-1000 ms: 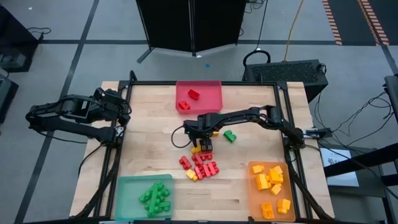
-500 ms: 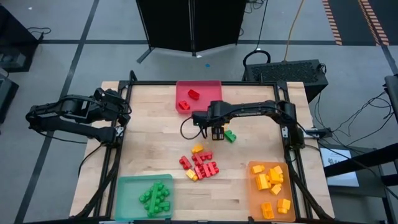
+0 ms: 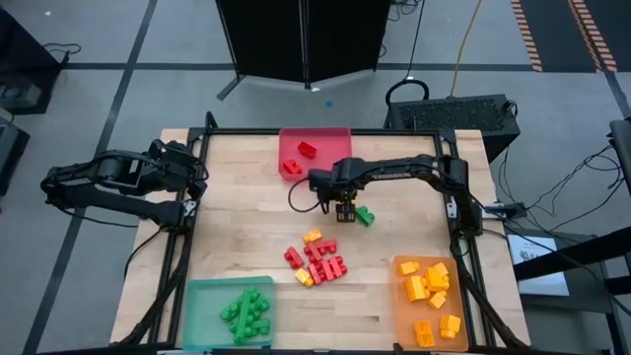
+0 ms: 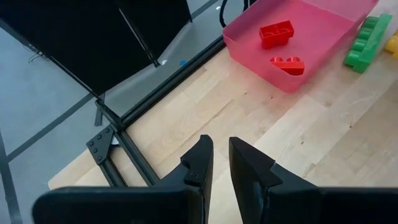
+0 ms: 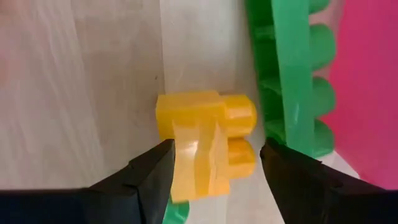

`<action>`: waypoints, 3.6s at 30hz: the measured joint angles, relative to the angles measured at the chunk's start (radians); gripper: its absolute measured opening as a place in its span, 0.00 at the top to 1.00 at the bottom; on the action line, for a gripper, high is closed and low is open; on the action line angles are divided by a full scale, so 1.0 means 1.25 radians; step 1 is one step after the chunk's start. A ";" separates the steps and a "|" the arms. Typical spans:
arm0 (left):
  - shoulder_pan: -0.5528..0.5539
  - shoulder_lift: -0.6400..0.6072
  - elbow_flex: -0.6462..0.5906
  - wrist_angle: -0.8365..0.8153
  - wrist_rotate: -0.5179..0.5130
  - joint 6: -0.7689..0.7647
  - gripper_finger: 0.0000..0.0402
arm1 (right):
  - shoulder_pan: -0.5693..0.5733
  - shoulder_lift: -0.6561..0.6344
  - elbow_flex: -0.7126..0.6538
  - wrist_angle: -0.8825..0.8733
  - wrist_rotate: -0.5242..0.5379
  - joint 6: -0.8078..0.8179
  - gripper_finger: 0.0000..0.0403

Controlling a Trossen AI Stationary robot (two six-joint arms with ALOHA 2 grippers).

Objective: Sort blocks
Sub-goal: Put the yellow game piece into the orange bin

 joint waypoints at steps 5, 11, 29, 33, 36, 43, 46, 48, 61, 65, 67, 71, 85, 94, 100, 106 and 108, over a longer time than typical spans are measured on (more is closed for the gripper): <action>0.000 0.000 0.000 0.000 0.000 -0.001 0.85 | 0.001 -0.004 -0.031 0.033 -0.001 -0.006 0.42; 0.000 0.000 0.000 0.000 0.000 -0.004 0.85 | 0.000 -0.006 -0.049 0.036 -0.066 -0.009 0.42; 0.000 0.000 0.000 0.000 -0.001 -0.023 0.85 | 0.020 0.000 -0.052 0.031 -0.215 -0.112 0.42; 0.000 0.000 0.000 0.000 -0.001 -0.026 0.85 | 0.036 0.000 -0.052 0.023 -0.212 -0.160 0.42; 0.000 0.000 0.000 0.000 -0.001 -0.026 0.85 | 0.045 0.000 -0.052 0.025 -0.210 -0.164 0.42; 0.000 0.000 0.000 0.000 -0.007 -0.026 0.85 | 0.061 -0.004 -0.043 -0.036 -0.154 -0.136 0.41; 0.000 0.000 0.000 0.000 -0.010 -0.026 0.85 | 0.083 -0.004 -0.026 -0.051 -0.040 -0.187 0.39; 0.000 0.000 0.000 0.000 -0.010 -0.026 0.85 | 0.100 -0.004 -0.012 -0.052 0.033 -0.221 0.37; 0.000 0.000 0.000 0.000 -0.010 -0.026 0.85 | 0.158 -0.005 0.107 -0.097 0.139 -0.162 0.39; 0.000 0.000 0.000 0.000 -0.010 -0.027 0.85 | 0.158 -0.005 0.107 -0.093 0.152 -0.183 0.41; 0.000 0.000 0.000 0.000 -0.010 -0.027 0.85 | 0.158 -0.005 0.107 -0.100 0.151 -0.176 0.42; 0.000 0.000 0.000 0.000 -0.010 -0.026 0.85 | 0.153 -0.006 0.107 -0.110 0.089 -0.068 0.45; 0.000 0.000 0.000 0.000 -0.003 -0.026 0.85 | 0.089 -0.003 0.107 -0.177 -0.122 -0.114 0.32; 0.000 0.000 0.000 -0.003 0.003 -0.026 0.85 | 0.096 0.000 0.047 -0.130 -0.079 -0.182 0.15; 0.000 0.000 0.000 -0.015 0.003 -0.026 0.85 | 0.085 0.001 -0.030 -0.057 -0.056 -0.170 0.12; 0.000 0.000 0.000 -0.016 0.003 -0.026 0.85 | 0.078 0.001 -0.120 0.055 -0.058 -0.166 0.12; 0.000 0.000 0.000 -0.016 0.002 -0.026 0.85 | 0.077 -0.003 -0.141 0.085 -0.062 -0.167 0.13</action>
